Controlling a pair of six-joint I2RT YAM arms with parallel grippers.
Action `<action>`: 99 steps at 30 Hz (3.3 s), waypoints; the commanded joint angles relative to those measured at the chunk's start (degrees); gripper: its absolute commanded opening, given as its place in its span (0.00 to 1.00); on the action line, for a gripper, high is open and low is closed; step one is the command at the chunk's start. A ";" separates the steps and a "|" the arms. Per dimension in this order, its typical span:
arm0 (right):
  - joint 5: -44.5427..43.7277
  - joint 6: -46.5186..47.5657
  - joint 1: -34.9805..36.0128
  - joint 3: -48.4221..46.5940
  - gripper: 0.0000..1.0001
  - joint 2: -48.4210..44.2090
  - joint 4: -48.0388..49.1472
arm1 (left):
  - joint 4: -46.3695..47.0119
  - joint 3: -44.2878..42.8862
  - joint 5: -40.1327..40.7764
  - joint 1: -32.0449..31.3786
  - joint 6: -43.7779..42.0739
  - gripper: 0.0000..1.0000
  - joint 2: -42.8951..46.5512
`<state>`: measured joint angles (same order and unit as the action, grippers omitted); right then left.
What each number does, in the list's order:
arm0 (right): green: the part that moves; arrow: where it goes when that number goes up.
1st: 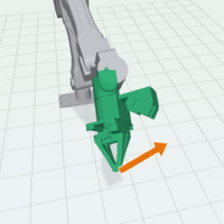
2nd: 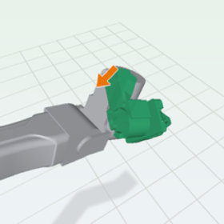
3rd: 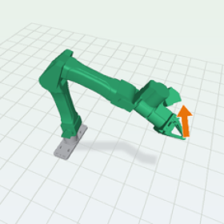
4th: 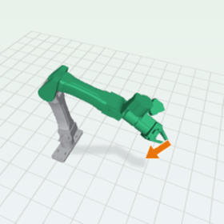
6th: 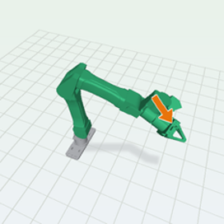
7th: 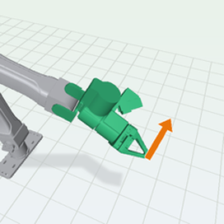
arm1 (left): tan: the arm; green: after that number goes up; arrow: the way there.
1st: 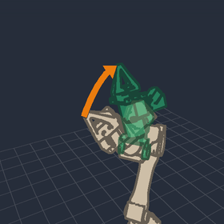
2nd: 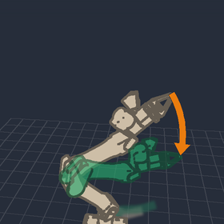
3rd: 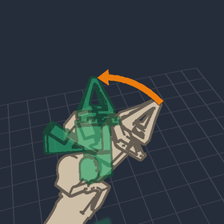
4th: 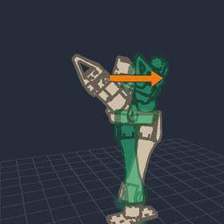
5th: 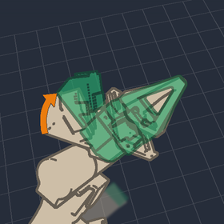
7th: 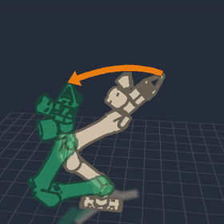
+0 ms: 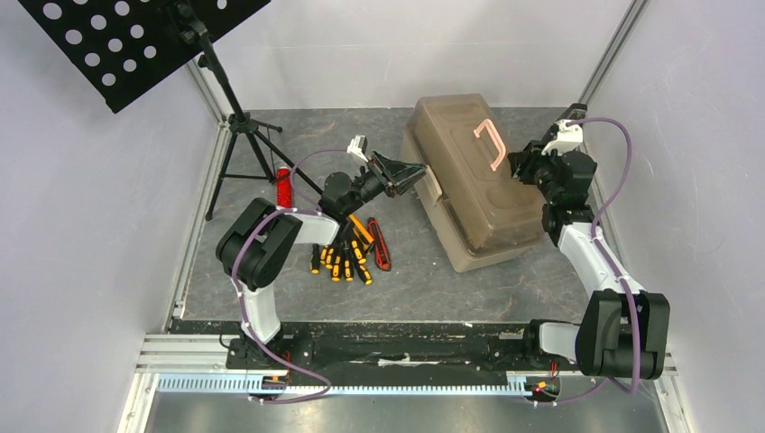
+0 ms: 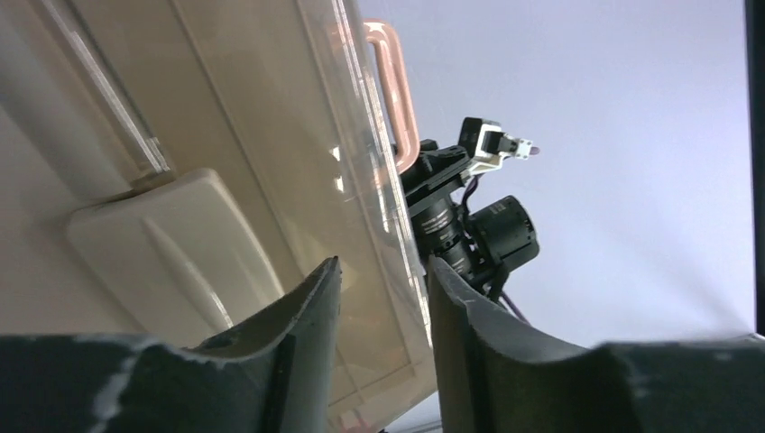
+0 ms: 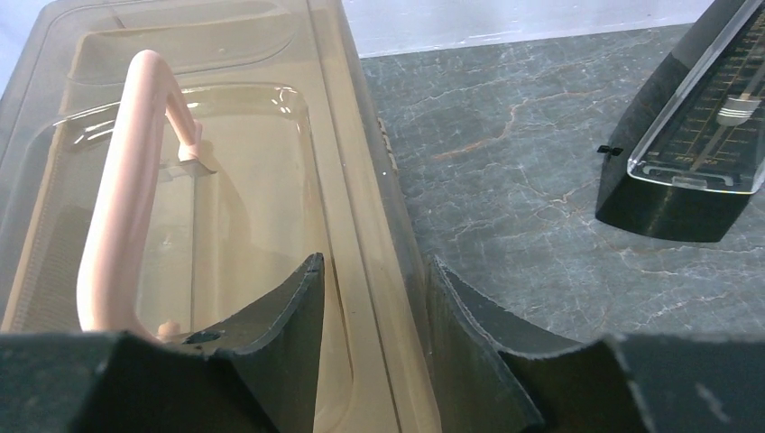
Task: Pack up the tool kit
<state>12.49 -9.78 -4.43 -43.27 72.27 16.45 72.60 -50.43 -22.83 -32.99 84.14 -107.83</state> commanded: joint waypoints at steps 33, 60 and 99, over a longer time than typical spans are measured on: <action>-1.71 6.67 3.07 3.63 0.12 4.78 -21.76 | 4.75 -6.08 -2.57 -1.98 -1.31 0.78 -13.64; -13.17 11.60 14.90 2.65 0.11 2.70 -24.71 | 11.12 -4.85 -0.38 -2.43 4.83 0.28 -11.01; -39.94 11.85 21.83 1.80 0.10 6.84 -30.32 | 10.82 2.65 0.60 1.66 6.29 0.11 0.79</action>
<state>-27.64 2.63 17.41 -47.53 73.30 10.81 79.02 -47.11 -22.55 -31.53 89.32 -109.25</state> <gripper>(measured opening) 0.098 0.069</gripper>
